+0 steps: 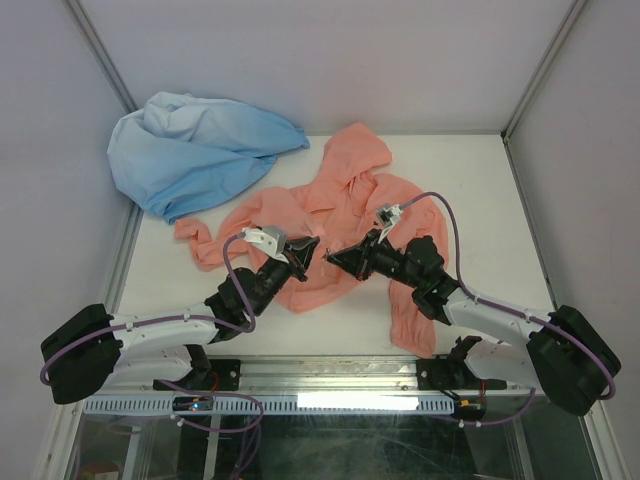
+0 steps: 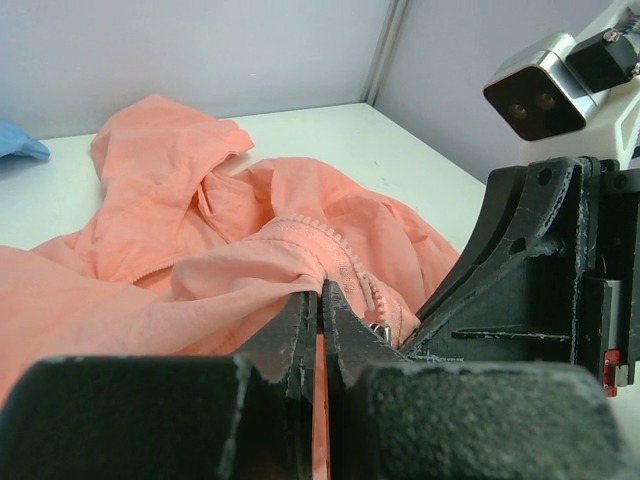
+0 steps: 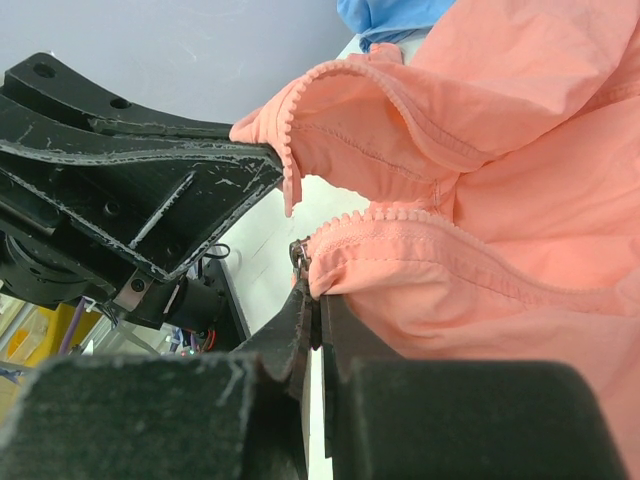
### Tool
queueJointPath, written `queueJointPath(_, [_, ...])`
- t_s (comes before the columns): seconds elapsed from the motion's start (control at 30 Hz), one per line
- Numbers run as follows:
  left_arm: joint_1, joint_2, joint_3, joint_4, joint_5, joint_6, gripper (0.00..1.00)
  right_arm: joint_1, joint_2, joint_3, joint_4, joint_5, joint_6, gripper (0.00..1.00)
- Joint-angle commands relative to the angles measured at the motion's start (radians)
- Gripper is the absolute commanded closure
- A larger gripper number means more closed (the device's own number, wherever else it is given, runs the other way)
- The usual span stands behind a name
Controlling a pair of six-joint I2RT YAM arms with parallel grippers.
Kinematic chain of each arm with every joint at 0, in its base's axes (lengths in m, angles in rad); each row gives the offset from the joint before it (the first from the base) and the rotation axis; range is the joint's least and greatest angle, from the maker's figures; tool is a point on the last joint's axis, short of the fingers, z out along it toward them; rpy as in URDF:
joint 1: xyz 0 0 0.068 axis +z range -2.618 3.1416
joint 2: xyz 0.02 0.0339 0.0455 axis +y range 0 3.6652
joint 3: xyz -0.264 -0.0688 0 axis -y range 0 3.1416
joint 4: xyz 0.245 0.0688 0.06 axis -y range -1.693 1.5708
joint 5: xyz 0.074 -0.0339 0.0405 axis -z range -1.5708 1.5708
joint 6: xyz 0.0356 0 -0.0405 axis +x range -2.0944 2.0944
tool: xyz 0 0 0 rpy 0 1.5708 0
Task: Zip up the jacket
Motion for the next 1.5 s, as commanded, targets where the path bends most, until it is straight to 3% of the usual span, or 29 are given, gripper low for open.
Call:
queueJointPath(0.0, [-0.011,-0.002,0.037,0.029,0.003,0.032,1.0,0.007,-0.026,0.025,0.044,0.01,0.0,1.0])
queueJointPath(1.47, [-0.034,-0.002,0.023,-0.016,0.002,0.043,1.0,0.008,-0.05,0.037,0.01,0.046,0.005,1.0])
